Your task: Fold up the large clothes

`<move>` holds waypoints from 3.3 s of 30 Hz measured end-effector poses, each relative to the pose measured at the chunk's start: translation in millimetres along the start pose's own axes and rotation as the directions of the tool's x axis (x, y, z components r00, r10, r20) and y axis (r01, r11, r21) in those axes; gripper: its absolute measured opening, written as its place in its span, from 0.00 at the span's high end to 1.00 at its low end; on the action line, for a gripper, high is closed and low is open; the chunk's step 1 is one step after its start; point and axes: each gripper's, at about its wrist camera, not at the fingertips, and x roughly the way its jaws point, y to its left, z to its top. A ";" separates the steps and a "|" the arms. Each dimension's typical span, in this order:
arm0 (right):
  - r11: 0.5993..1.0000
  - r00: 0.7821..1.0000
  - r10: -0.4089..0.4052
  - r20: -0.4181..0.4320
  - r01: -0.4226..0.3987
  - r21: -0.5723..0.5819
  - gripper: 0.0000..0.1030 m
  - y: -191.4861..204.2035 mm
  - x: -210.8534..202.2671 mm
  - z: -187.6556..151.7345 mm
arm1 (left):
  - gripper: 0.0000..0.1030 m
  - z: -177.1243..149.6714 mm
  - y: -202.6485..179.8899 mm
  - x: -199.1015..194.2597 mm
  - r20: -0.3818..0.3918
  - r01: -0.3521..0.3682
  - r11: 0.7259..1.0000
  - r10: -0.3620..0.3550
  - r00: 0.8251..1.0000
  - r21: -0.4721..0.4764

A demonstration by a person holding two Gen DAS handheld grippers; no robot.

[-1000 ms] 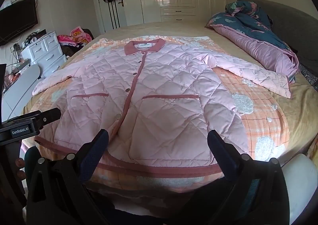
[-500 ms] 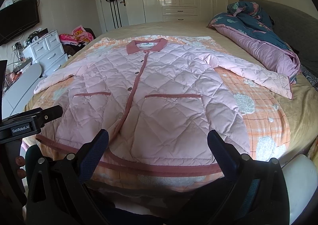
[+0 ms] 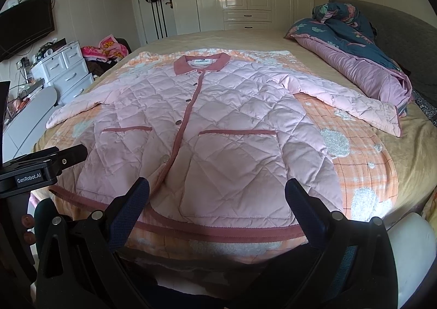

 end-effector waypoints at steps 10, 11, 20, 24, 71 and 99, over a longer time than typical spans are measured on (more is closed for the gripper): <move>1.000 1.000 -0.001 -0.001 0.001 -0.002 0.04 -0.2 0.4 0.0 | 0.08 -2.5 -1.7 0.0 0.001 0.003 1.000 -0.003 1.000 0.002; 1.000 1.000 0.001 -0.002 -0.001 -0.002 0.04 -0.6 0.8 0.0 | 0.08 -2.1 -2.5 0.0 0.001 0.003 1.000 -0.003 1.000 0.003; 1.000 1.000 -0.001 -0.003 0.001 -0.006 0.04 -0.3 1.7 0.1 | 0.08 1.3 -7.3 5.0 -0.005 0.015 1.000 -0.015 1.000 0.009; 1.000 1.000 0.000 -0.010 0.000 -0.001 0.04 -5.4 6.5 5.8 | 0.08 1.6 -2.1 9.1 -0.009 0.015 1.000 -0.015 1.000 0.008; 0.995 1.000 0.011 0.003 -0.012 0.095 0.04 -56.5 94.4 183.7 | 0.08 165.4 -13.7 85.8 0.004 0.060 0.997 -0.060 0.998 -0.055; 0.939 0.993 -0.113 -0.043 0.121 0.323 0.04 -167.5 173.2 200.9 | 0.08 214.6 -45.3 178.1 -0.077 0.006 0.999 -0.010 0.997 -0.050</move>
